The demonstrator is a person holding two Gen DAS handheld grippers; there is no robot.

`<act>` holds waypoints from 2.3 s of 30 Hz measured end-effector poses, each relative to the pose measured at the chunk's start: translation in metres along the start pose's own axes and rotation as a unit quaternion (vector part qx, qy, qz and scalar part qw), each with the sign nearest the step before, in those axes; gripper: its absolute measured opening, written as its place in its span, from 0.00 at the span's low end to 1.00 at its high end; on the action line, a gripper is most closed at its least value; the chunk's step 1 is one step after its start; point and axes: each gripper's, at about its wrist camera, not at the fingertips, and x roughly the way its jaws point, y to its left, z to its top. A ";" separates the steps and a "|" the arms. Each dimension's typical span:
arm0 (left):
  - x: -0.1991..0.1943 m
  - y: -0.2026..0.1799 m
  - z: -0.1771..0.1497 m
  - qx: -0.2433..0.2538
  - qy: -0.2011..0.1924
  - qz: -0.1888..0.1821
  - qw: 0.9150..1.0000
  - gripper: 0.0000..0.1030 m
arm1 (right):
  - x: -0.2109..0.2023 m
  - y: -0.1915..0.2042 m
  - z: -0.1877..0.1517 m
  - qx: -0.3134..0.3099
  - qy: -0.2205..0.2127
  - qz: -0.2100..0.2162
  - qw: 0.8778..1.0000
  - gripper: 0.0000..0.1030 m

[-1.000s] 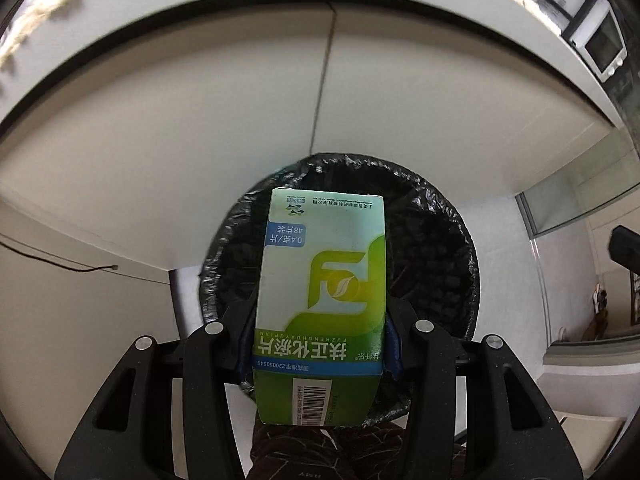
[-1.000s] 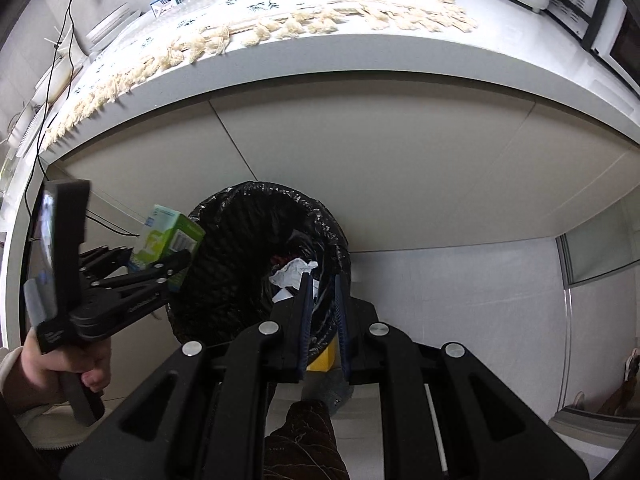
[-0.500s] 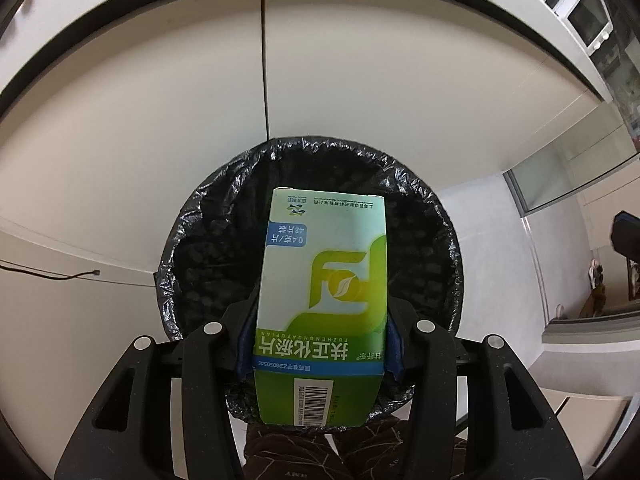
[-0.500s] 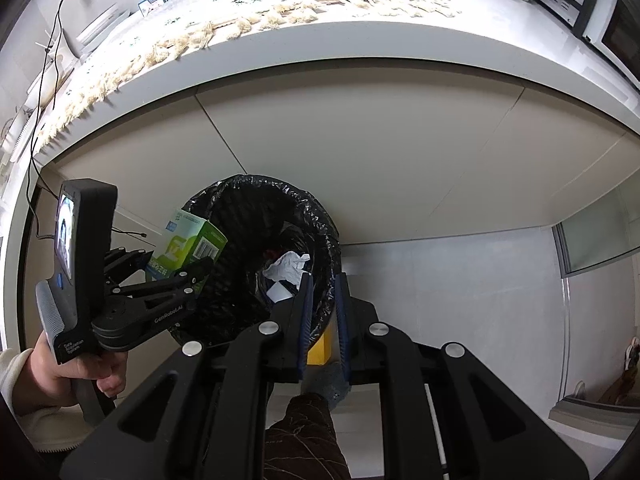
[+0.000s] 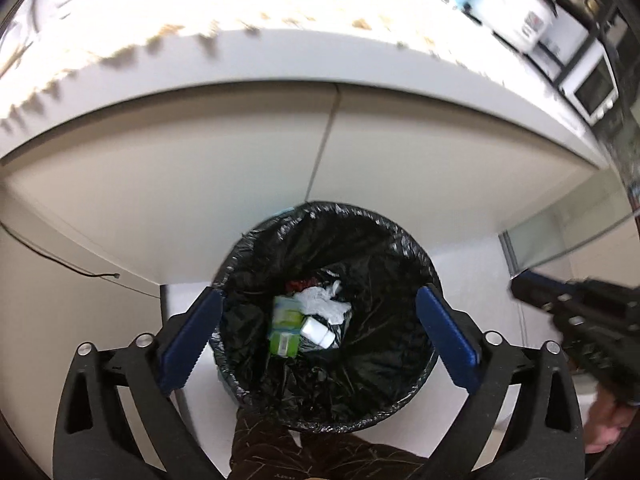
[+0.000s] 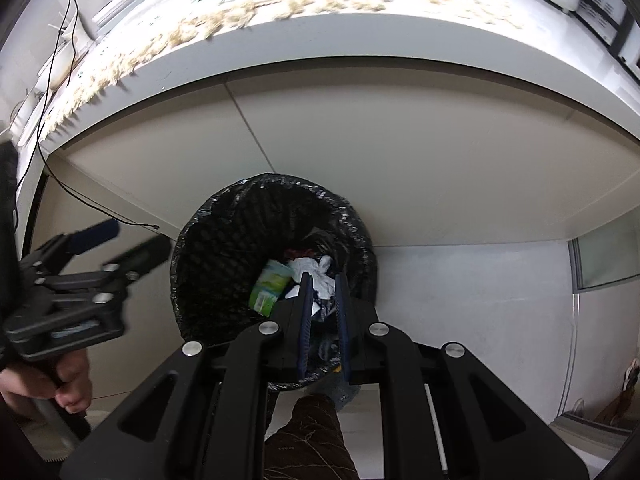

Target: Collect trash

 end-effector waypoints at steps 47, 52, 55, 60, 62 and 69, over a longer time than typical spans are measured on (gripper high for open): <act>-0.054 0.080 0.005 -0.070 -0.033 0.051 0.996 0.94 | 0.064 0.067 0.025 -0.038 0.019 0.002 0.999 0.74; -0.070 0.077 0.015 -0.075 -0.052 0.037 0.995 0.94 | 0.038 0.067 0.032 -0.037 -0.008 -0.006 0.999 0.87; -0.078 0.073 0.020 -0.070 -0.059 0.040 0.995 0.94 | 0.027 0.068 0.035 -0.039 -0.013 -0.013 0.999 0.89; -0.092 0.066 0.027 -0.060 -0.070 0.045 0.995 0.94 | 0.003 0.063 0.039 -0.029 -0.028 -0.013 0.999 0.91; -0.096 0.063 0.029 -0.058 -0.071 0.050 0.995 0.94 | -0.006 0.061 0.040 -0.025 -0.036 -0.012 0.999 0.93; -0.108 0.055 0.035 -0.058 -0.071 0.055 0.994 0.94 | -0.044 0.056 0.049 -0.027 -0.065 -0.002 0.997 0.93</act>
